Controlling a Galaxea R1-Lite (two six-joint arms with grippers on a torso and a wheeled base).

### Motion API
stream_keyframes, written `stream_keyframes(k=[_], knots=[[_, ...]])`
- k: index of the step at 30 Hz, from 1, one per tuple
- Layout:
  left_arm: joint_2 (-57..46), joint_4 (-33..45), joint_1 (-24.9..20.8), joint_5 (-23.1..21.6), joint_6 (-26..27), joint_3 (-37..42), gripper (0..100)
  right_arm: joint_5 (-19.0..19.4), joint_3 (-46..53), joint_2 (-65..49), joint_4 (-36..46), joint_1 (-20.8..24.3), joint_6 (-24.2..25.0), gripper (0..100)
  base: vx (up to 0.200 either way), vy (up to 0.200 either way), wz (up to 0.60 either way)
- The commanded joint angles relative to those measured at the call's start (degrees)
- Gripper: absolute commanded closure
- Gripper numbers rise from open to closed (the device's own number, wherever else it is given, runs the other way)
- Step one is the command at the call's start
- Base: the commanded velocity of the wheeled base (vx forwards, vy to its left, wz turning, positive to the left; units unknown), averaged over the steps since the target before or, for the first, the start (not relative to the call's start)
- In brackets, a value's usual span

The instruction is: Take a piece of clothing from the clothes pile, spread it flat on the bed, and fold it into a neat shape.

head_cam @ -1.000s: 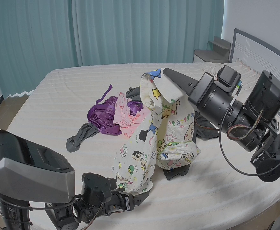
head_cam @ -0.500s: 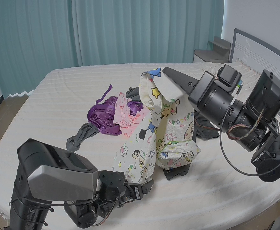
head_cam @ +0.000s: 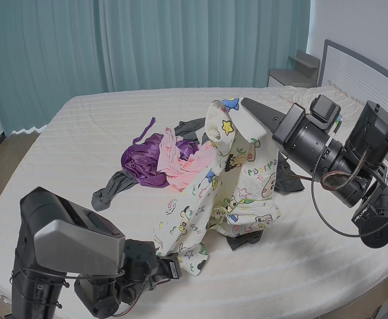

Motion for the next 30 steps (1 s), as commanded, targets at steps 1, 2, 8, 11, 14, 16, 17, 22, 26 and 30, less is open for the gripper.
stream_keyframes(k=[1,2,8,11,14,16,17,22,26,30], knots=[[-11.5,-1.7,2.8,0.0,0.1,8.9,100,0.0,4.0,-0.2,0.0,-4.3,-0.1,100,0.000,0.000,0.00],[-11.5,-1.7,2.8,0.0,0.1,8.9,100,0.0,4.0,-0.2,0.0,-4.3,-0.1,100,0.000,0.000,0.00],[-27.1,1.1,7.6,-0.1,4.2,9.5,100,-0.3,6.9,-0.3,2.6,-8.4,-0.1,100,0.000,0.000,0.00],[-32.3,3.4,10.5,-0.1,6.1,7.8,100,-1.0,8.2,-0.5,3.2,-10.1,0.1,100,0.000,0.000,0.00],[-36.9,6.0,12.3,0.3,6.9,5.2,100,-2.0,8.7,-1.5,3.3,-11.8,0.1,100,0.000,0.000,0.00],[-40.3,9.8,13.1,0.4,8.0,2.7,100,-2.1,7.8,-2.8,3.4,-12.5,0.1,100,0.000,0.000,0.00],[-41.8,11.6,13.4,0.5,8.1,1.4,100,-2.2,7.1,-3.7,3.7,-12.6,0.0,100,0.000,0.000,0.00],[-49.5,19.7,13.6,2.4,8.2,-6.0,100,-2.0,-0.3,-12.4,10.5,-11.4,0.0,100,0.000,0.000,0.00],[-52.9,21.5,13.5,3.2,8.3,-7.5,100,-1.6,-3.3,-17.8,14.1,-10.7,0.2,100,0.000,0.000,0.00],[-53.1,21.4,13.3,3.4,8.0,-5.8,100,-1.2,-0.3,-18.4,14.3,-10.7,0.5,100,0.000,0.000,0.00]])
